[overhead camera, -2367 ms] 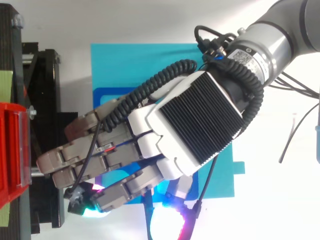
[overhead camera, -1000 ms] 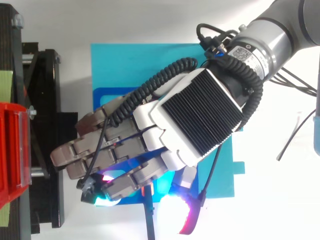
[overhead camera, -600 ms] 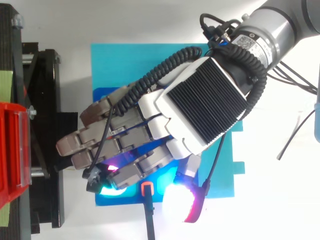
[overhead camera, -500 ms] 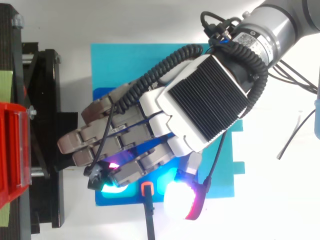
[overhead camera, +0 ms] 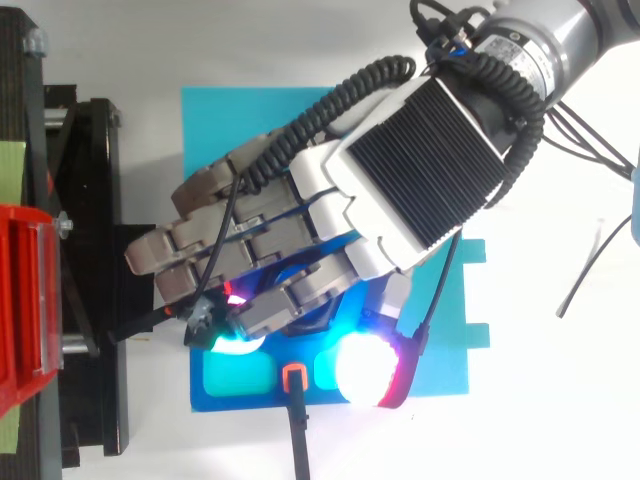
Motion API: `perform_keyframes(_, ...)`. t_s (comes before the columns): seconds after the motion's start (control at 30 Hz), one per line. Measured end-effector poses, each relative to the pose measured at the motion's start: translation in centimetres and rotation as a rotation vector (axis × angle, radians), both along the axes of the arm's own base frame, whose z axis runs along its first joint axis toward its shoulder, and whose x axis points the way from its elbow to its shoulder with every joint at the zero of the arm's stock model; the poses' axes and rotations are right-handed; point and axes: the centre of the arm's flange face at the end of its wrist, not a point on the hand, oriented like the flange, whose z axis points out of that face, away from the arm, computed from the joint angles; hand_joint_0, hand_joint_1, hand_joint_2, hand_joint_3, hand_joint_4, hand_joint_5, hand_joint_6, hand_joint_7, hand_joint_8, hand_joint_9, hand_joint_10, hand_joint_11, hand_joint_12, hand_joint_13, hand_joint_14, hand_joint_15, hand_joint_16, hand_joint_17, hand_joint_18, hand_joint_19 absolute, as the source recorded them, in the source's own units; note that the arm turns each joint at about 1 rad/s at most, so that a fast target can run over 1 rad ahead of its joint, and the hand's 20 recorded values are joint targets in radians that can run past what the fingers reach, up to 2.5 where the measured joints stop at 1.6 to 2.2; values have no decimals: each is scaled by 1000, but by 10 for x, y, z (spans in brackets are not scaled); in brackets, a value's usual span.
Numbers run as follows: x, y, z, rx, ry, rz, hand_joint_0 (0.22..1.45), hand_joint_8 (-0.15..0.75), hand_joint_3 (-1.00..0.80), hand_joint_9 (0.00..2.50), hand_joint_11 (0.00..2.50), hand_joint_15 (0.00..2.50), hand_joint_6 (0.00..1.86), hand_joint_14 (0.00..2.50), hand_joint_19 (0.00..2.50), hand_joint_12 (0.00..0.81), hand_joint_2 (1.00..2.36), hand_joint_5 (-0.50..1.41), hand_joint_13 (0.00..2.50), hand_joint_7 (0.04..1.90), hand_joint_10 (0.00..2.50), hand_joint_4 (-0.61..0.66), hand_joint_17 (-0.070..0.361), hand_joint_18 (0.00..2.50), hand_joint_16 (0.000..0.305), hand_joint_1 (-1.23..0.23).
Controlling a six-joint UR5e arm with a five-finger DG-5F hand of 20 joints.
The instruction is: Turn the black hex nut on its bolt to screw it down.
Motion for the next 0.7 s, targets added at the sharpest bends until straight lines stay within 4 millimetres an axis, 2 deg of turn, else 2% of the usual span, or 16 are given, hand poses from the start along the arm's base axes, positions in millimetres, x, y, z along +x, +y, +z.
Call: perform_keyframes(0.7, -10, -34, 2, -28, -28, 11, 495, 341, -500, 604, 172, 187, 716, 7, 606, 361, 1000, -96, 569, 790, 5, 329, 129, 583, 57, -289)
